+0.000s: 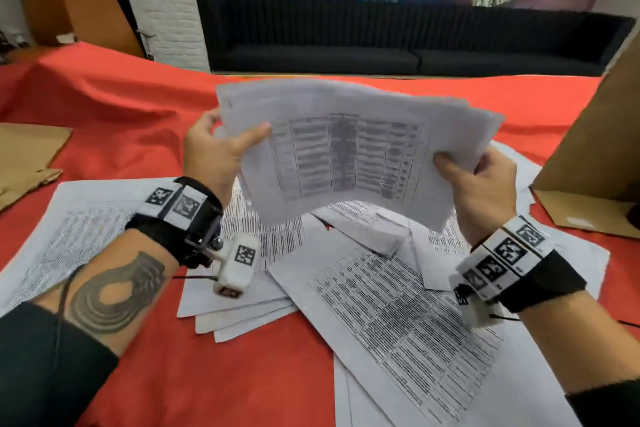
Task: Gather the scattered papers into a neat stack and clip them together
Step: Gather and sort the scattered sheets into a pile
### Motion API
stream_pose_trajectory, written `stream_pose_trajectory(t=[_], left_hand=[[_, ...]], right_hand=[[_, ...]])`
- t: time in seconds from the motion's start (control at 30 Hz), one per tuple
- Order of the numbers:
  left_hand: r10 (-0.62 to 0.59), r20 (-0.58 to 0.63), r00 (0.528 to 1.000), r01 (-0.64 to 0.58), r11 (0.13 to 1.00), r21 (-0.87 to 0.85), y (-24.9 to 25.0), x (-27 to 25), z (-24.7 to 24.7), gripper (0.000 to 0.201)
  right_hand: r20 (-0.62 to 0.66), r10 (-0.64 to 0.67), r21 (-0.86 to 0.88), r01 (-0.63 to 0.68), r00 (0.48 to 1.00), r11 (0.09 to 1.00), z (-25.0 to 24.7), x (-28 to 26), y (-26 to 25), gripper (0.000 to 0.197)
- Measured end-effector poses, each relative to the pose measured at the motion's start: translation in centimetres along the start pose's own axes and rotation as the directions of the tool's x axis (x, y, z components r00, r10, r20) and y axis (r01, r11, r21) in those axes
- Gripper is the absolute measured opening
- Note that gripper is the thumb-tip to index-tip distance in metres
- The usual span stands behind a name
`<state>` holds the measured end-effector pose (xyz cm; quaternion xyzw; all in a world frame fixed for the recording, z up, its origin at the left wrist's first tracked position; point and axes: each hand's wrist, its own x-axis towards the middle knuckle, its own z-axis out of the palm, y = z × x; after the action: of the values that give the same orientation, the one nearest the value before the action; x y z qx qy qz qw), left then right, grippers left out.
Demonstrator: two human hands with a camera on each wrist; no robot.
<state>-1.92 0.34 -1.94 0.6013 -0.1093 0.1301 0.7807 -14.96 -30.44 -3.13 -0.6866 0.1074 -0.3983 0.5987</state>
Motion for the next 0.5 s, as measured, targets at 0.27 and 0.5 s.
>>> stream_pose_trajectory(t=[0.27, 0.5], left_hand=[[-0.165, 0.215, 0.963, 0.089, 0.942, 0.323, -4.5, -1.4, -2.6, 0.060], [-0.069, 0.135, 0.988, 0.038, 0.975, 0.219, -2.1, -1.9, -1.4, 0.046]], right_hand=[[0.072, 0.251, 0.025, -0.253, 0.965, 0.967, 0.2, -1.1, 1.8, 0.034], [0.061, 0.204, 0.031, -0.206, 0.977, 0.978, 0.8, -0.3, 0.8, 0.038]])
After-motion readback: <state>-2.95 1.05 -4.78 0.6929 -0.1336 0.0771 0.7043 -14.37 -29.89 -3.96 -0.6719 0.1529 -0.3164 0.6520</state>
